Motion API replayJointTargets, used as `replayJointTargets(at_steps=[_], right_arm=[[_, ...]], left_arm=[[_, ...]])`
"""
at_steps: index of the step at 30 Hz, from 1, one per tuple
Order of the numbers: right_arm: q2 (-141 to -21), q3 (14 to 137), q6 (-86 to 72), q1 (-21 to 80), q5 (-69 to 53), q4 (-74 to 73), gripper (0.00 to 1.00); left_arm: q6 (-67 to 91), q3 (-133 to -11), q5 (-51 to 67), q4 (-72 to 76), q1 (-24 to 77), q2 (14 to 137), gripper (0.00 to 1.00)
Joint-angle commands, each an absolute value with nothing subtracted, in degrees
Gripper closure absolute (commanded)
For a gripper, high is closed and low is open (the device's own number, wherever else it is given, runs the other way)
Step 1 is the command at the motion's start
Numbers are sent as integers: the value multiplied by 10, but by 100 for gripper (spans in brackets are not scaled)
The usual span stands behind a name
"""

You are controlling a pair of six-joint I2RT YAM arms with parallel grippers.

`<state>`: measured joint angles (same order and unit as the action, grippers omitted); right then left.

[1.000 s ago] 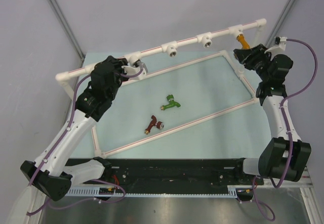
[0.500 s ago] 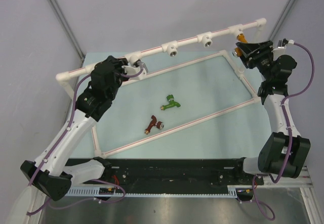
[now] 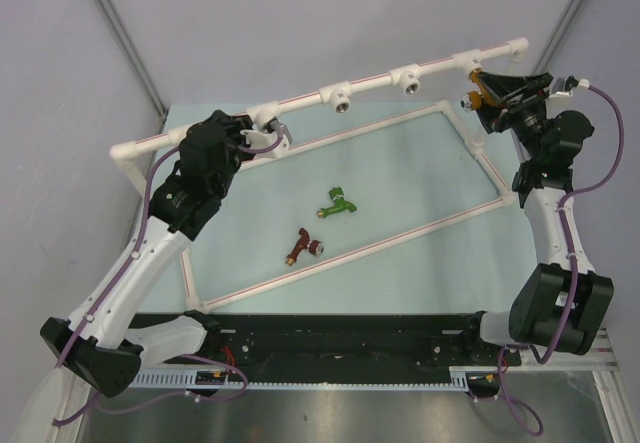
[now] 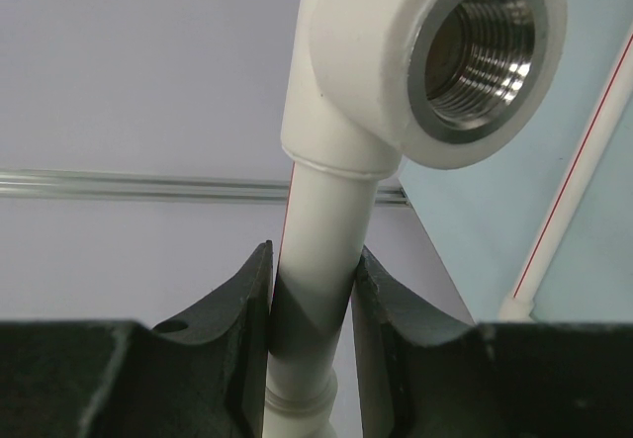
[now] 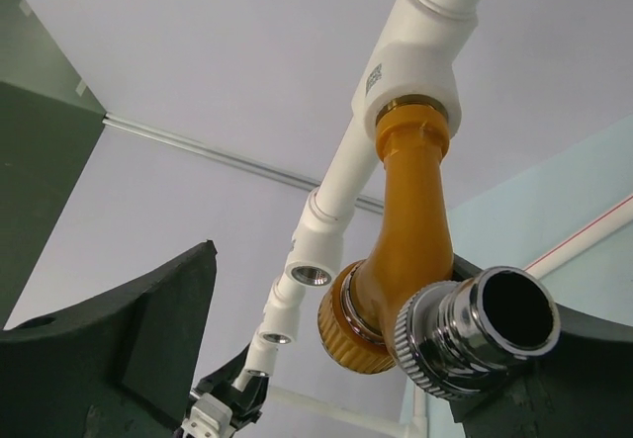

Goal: Install the water faucets

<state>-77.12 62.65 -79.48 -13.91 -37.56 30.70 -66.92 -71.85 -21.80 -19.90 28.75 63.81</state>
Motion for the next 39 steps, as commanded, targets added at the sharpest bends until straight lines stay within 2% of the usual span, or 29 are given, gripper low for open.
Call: replayJointTargets(at_steps=[1,6,13,24,29,36,39], right_arm=[[-703,659,-838,-143,-375,451,13],[-694,659,-812,-148,-379,427,9],[-673,659,-676,-154,-392,261,1],[-610,659,-438,-177,-307,8,0],[-599,659,-394,-183,-296,-28,0],[-568,659,-323,-185,-221,-61,0],[-574,659,-307,-185,-249,-63,0]], left_arm=[[-618,-729,-195,-211,289,643,100],[-617,-730,-194,-212,289,642,100],[-618,-730,-193,-212,289,641,100],[-616,-731,-192,-215,289,644,100],[-616,-732,-191,-216,289,645,100],[-614,-734,-190,-217,289,649,100],[-614,-734,-190,-218,289,650,100]])
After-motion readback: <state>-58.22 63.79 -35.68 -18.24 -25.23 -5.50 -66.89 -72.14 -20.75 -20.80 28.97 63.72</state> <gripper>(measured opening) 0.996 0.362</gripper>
